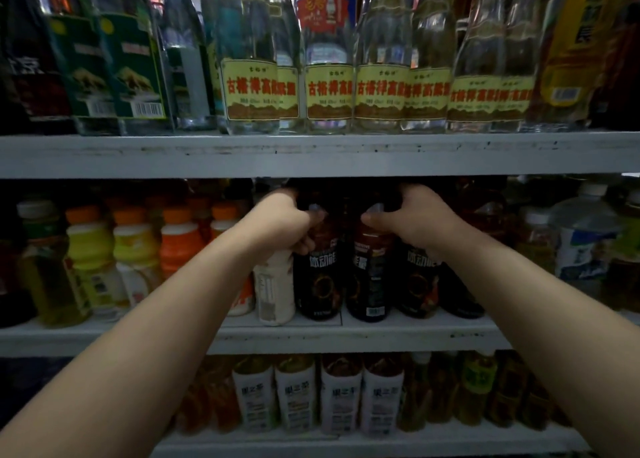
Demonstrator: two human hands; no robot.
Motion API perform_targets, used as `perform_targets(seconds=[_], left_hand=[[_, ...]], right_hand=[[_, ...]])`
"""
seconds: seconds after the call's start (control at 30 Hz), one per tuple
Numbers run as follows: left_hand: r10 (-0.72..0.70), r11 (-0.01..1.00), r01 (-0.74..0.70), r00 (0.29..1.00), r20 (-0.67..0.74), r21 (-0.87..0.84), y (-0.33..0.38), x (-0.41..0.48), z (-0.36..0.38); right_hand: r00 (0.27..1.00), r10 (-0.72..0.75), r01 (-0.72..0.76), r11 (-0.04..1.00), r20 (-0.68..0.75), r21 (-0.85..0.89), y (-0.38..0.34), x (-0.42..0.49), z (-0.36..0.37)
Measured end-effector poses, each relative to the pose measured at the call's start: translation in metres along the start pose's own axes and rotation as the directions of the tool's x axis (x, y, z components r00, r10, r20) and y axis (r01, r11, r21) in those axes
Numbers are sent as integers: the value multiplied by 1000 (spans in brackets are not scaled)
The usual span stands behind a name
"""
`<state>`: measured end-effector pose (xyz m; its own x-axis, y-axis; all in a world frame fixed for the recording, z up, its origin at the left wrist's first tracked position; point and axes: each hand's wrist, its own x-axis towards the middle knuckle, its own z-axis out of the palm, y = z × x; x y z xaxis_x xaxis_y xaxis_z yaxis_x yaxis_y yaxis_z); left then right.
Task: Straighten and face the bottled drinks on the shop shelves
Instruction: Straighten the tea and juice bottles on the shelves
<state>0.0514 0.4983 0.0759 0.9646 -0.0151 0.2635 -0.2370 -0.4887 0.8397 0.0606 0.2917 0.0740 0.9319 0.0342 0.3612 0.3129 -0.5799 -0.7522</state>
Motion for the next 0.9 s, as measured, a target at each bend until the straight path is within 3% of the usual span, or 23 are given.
perform_targets(seconds=[0.07,0.13,0.23,0.3,0.37,0.5,0.67,0.73,0.9], left_hand=[[29,998,-24,996,-79,54,-2,1,3],[144,959,-90,972,-187,269,-7,3,8],[272,893,-152,933,-238,424,-11,4,13],[269,895,-160,938,-217,417,-11,8,14],[192,920,-121,968,-159,372,-10,11,11],[0,973,7,1000,-30,231,-8,14,5],[1,999,-3,999,33,48,-7,11,12],[61,989,-55,998,-36,135,-10,12,17],[148,940,-106,983,-109,325,-14,16,18]], right_hand=[[997,14,-16,1000,75,24,-3,-1,-7],[994,62,-64,998,87,15,-4,-2,-8],[997,75,-75,997,-11,-13,-4,-5,4],[991,-20,-8,977,-132,-212,-2,-8,14],[979,-128,74,948,-158,-308,0,-9,19],[990,-120,106,976,-67,-189,6,-3,13],[999,-53,53,998,12,-22,10,3,10],[999,-40,40,999,-19,-10,9,2,15],[964,-208,169,960,-167,-222,10,1,27]])
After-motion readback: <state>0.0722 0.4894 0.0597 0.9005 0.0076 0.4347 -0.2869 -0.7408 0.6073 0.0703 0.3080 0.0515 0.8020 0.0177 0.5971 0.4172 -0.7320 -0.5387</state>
